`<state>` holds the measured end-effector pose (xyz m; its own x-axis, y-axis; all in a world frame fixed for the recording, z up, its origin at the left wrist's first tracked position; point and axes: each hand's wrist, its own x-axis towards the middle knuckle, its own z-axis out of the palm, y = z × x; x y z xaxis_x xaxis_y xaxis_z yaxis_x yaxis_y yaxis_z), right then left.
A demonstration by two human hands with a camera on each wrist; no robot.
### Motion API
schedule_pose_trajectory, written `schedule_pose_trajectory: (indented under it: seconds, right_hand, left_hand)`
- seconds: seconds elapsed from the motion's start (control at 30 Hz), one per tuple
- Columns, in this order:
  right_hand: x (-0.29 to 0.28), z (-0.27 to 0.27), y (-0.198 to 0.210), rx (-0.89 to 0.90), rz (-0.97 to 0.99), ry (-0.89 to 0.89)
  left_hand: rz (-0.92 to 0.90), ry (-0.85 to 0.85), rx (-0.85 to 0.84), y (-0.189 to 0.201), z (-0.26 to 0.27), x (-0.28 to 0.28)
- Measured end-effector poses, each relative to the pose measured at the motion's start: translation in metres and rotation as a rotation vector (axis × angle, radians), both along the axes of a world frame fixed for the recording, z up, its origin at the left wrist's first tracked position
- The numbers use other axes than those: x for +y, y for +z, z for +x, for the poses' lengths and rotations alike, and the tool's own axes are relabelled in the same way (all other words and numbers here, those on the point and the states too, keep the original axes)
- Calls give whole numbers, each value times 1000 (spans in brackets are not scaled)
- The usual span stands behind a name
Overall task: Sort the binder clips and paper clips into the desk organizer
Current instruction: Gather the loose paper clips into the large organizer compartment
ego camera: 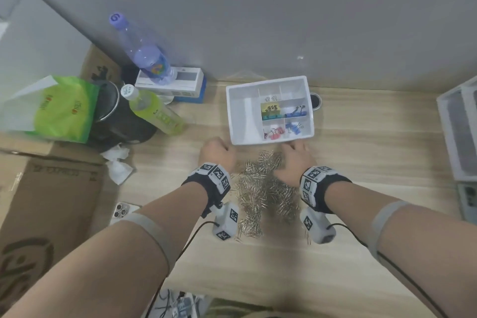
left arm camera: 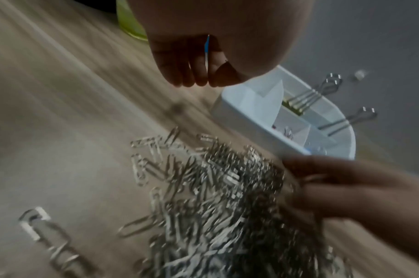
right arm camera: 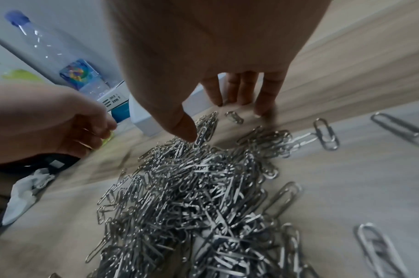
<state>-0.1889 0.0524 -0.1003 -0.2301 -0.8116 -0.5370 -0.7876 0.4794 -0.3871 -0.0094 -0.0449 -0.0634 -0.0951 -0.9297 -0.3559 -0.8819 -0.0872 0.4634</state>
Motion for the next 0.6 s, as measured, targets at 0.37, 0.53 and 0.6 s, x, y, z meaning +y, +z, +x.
schedule_pose_trajectory:
  seconds: [0.37, 0.53, 0.6]
  right_hand:
    - [1, 25, -15, -61, -130, 152]
    - [16, 31, -13, -103, -118, 162]
    - [27, 34, -11, -100, -113, 193]
  left_hand:
    - [73, -574, -90, -46, -9, 42]
    - [144, -618, -64, -44, -5, 54]
    - [175, -643, -73, -42, 0, 57]
